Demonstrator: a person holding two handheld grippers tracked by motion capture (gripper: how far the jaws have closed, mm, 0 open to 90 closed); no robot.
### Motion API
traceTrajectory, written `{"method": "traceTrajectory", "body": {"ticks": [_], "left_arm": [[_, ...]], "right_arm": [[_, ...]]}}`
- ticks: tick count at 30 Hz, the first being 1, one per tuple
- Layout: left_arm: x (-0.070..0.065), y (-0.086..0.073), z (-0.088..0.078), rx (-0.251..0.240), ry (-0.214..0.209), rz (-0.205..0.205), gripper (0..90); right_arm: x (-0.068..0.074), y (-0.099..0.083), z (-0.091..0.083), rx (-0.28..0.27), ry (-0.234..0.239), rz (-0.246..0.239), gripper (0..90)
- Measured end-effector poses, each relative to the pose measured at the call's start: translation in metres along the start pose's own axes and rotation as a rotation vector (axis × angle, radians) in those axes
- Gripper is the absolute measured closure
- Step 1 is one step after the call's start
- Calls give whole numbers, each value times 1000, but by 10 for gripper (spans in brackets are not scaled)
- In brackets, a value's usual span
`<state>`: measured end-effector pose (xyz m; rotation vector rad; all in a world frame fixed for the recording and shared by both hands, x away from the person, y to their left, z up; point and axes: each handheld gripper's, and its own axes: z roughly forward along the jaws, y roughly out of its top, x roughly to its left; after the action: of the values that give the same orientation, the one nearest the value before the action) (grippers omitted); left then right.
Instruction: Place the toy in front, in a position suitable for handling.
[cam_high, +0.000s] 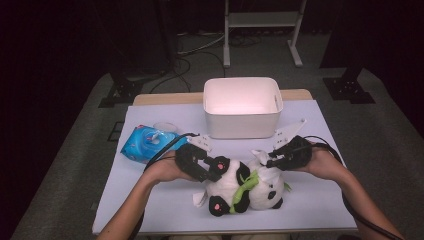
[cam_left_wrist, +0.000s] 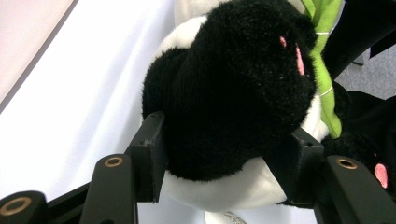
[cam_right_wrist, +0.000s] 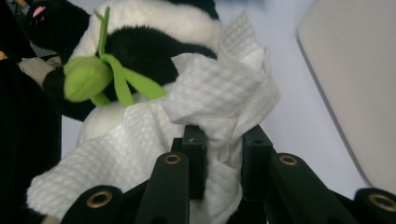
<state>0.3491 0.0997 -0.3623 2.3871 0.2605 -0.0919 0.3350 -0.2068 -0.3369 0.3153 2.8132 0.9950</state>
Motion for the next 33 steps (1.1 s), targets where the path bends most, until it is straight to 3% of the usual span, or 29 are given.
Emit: {"method": "traceTrajectory", "body": {"ticks": [18, 33], "left_arm": [[1, 4, -1, 14, -13, -34, 384], [-6, 21, 1, 68, -10, 13, 298]], "right_arm": [[5, -30, 0, -36, 32, 57, 755], [21, -23, 3, -21, 15, 6, 759]]}}
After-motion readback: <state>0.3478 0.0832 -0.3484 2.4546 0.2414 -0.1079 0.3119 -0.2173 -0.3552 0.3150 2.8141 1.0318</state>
